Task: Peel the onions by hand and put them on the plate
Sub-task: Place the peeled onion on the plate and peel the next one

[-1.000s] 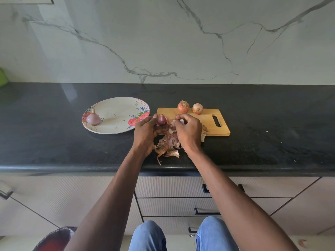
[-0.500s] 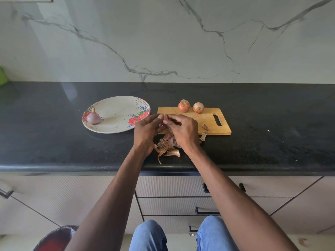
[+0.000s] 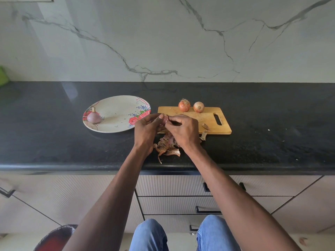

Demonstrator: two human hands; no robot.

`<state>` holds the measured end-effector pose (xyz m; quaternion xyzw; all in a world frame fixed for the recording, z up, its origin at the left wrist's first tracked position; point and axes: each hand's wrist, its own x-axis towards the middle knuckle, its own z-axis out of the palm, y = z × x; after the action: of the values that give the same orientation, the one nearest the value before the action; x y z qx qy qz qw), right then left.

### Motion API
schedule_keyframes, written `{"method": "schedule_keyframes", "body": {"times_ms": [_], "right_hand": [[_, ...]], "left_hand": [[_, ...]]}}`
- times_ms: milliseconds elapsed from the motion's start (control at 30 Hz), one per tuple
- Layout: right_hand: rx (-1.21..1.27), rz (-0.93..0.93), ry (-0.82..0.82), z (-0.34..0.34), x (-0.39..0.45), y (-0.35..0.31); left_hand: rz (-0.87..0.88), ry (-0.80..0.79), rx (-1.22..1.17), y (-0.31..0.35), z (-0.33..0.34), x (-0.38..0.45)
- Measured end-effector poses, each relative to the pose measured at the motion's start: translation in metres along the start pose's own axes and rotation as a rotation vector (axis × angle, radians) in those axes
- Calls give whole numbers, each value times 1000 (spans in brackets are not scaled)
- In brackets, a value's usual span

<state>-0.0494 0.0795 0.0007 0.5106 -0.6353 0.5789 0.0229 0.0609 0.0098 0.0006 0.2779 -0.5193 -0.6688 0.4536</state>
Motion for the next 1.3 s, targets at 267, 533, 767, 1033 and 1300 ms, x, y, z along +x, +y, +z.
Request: {"method": "schedule_keyframes", "body": {"times_ms": [267,533,767,1033,1300], "right_hand": [[-172,-35,89,7,-2,4],[-160,-10,113,4,-2,1],[2,144,99,-1,-1,-4],[85,268,123,-2,3,-2],[171,338,116,-5,3,-8]], "left_hand": [[8,-24,72,0,4,-5],[-61,-83,-26,4,5,-6],[-154,-104,-125,9,2,-3],[-141,-125,-126,6,4,-2],[-164,-96,-91,5,2,3]]}}
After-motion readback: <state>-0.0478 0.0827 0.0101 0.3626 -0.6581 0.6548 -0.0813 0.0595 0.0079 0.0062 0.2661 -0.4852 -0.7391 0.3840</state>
